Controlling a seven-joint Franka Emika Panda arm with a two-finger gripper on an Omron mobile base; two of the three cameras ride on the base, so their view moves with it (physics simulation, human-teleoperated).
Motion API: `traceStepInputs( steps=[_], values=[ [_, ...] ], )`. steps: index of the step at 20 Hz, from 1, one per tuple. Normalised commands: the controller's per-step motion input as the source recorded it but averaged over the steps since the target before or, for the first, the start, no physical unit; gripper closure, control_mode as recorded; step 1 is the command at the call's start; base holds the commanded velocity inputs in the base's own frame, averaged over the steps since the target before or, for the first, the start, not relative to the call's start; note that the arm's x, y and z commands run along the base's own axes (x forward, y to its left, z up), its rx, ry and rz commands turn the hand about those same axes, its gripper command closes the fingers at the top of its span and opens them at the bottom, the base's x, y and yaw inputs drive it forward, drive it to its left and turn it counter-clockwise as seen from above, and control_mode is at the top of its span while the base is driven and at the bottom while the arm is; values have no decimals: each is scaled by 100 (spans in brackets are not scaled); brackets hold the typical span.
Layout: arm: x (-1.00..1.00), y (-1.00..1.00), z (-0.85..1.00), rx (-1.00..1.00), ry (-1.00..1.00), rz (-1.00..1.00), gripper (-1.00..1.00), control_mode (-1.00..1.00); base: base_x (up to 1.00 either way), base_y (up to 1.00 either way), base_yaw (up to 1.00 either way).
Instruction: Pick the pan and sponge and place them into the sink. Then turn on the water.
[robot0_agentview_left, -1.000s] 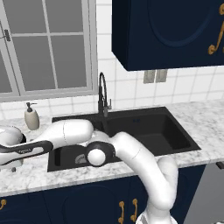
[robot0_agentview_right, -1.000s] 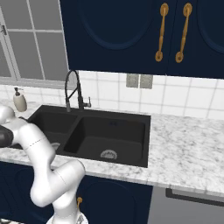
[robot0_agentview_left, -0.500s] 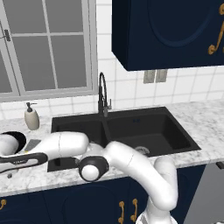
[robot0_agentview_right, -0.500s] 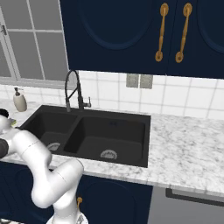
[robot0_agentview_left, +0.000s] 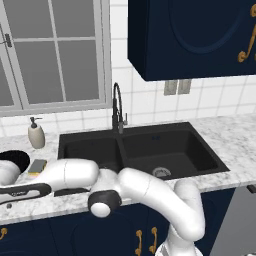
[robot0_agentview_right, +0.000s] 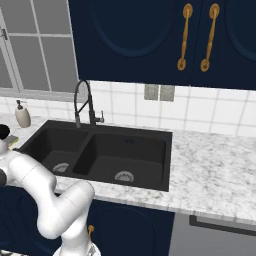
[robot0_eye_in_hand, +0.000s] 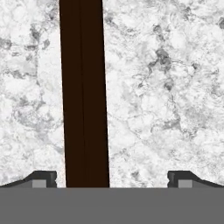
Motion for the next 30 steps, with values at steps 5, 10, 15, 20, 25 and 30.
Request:
traceStepInputs(
  steps=[5,10,15,20,25,30],
  values=[
    [0,-11,-28,-5,4,0,100,-100,0,0,0],
    [0,-91,-34,-10,10,-3,100,-100,0,0,0],
    [0,-85,0,-2,2,-8,100,-100,0,0,0],
    [-1,-44,11,1,-9,-4,100,-100,0,0,0],
    [-8,-18,15,6,-25,0,100,-100,0,0,0],
    [-15,-55,38,8,-4,-3,100,-100,0,0,0]
  ],
)
